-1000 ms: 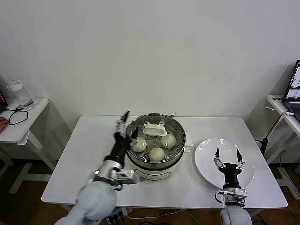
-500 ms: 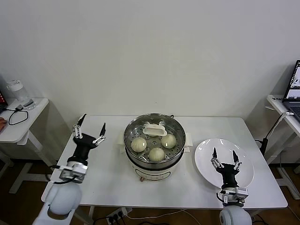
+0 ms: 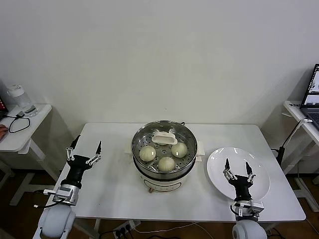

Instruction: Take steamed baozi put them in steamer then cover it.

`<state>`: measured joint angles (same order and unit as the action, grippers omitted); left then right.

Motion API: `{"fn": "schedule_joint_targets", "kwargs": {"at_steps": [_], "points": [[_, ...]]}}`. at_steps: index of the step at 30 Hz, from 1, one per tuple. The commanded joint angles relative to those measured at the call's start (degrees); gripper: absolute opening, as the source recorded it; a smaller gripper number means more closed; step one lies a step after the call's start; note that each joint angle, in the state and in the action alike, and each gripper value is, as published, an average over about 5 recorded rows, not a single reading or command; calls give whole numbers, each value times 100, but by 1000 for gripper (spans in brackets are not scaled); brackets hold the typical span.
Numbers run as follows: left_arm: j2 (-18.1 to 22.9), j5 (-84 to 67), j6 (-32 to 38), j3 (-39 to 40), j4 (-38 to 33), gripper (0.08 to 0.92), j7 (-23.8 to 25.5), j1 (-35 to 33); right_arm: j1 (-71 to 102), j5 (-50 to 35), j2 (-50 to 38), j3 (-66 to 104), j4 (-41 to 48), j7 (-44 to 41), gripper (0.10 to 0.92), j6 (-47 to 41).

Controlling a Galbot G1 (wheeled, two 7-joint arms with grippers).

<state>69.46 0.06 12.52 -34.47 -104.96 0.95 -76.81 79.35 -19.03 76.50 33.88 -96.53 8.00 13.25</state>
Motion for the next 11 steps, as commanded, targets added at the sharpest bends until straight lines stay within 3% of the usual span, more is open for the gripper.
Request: {"fn": "schedule_joint_targets", "kwargs": {"at_steps": [1,11], "points": [[20,-524,464,-241,248,823,275,-174,39,-86,-64,31,-111,6,823,-113],[38,-499,539,-187,218,823,545,-203,54,-18,-63,57,-61,30,823,-48]]}}
